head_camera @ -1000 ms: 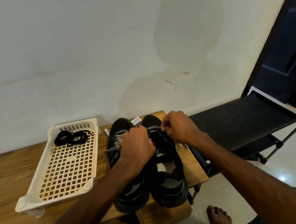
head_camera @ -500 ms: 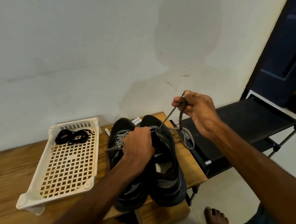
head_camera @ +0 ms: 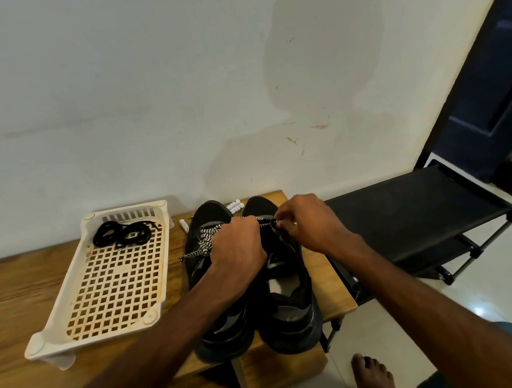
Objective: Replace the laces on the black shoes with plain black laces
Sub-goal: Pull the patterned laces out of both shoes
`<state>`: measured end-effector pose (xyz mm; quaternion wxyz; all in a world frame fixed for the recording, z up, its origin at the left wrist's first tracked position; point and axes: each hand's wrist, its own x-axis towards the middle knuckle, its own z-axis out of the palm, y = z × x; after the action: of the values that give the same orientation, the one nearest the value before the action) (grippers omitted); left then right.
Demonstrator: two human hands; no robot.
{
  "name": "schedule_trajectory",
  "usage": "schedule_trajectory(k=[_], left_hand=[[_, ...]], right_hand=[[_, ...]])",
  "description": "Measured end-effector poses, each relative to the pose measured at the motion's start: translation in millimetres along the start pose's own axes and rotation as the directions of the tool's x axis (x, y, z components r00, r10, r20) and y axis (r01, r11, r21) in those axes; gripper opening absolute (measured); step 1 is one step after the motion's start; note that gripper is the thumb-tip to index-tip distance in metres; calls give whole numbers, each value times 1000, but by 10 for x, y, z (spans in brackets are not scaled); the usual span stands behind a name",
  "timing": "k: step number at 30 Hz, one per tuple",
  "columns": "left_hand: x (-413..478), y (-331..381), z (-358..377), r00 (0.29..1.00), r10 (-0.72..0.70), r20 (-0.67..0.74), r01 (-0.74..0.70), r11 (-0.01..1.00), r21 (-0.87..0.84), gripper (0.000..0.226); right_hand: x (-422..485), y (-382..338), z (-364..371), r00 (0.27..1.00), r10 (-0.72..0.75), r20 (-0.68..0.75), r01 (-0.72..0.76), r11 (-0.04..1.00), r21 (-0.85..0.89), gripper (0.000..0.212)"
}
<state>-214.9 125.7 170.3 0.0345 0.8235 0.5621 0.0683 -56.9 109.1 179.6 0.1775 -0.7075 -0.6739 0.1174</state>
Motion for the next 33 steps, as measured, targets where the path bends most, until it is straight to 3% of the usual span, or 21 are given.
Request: schedule_trajectory(k=[3,5,8,10,11,12,13,14,15,16,17,18,20,21,22,25,27,28,30,31,33], left_hand=[[7,-6,-17,1000,4,9,-4,1000,17,27],[9,-13,-28,1000,8,19,-8,999,36,27],[18,-12,-42,999,3,45,-6,998,69,29],[12,-9,-44,999,10,43,-14,996,85,30],[3,-3,-47,999,17,36,-20,996,90,30],[-8,2,-49,999,19,30,-21,996,91,29],[-15,8,-52,999,17,27,-19,995,94,29],[-17,15,-55,1000,14,27,-17,995,96,28],[-17,21,-60,1000,10,28,-13,995,94,28],[-15,23,-62,1000,7,30,-10,996,90,28],[-12,26,-62,1000,4,29,-7,996,85,28],[-12,24,-60,1000,2,26,-4,997,81,27],[-30,34,-63,1000,1,16,-2,997,78,26],[-39,43,-60,1000,2,1,-2,996,86,26],[-54,47,-62,1000,4,-18,-2,995,103,27],[-59,44,-153,986,53,-158,-36,993,109,47],[-17,71,-246,949,191,-249,-203,979,-21,64],[-2,104,-298,933,272,-234,-316,933,-174,68],[18,222,-364,908,398,-127,-397,727,-560,52],[10,283,-366,895,446,-28,-335,629,-701,41],[20,327,-338,836,526,154,-171,518,-838,26]], right_hand=[[45,2,15,999,2,-50,-3,1000,-26,14],[78,26,-43,996,-13,-88,18,998,57,12],[126,158,-298,978,44,-204,17,958,287,10],[124,246,-501,964,129,-235,28,823,567,11],[101,280,-585,962,159,-221,59,672,739,12],[74,296,-651,967,174,-186,93,439,894,14],[48,301,-707,975,176,-137,114,134,984,17],[33,316,-752,981,168,-98,124,-152,981,18],[24,333,-781,982,173,-78,132,-326,936,16],[17,344,-799,980,186,-64,129,-365,922,13],[9,348,-804,977,208,-53,112,-284,952,11],[2,345,-787,971,233,-55,80,-97,992,10],[-29,313,-706,966,236,-103,5,383,924,13],[-44,282,-661,973,201,-116,-5,518,856,14],[-53,230,-625,981,162,-109,0,561,828,14],[-66,24,-580,997,60,-49,20,408,913,15],[-75,-111,-591,999,-48,-6,13,134,991,13],[-79,-172,-603,994,-113,-1,-1,-21,1000,9],[-70,-265,-644,981,-193,-26,-27,-267,963,3],[-62,-284,-674,979,-200,-47,-24,-339,940,3],[-51,-245,-745,986,-142,-87,30,-363,931,7]])
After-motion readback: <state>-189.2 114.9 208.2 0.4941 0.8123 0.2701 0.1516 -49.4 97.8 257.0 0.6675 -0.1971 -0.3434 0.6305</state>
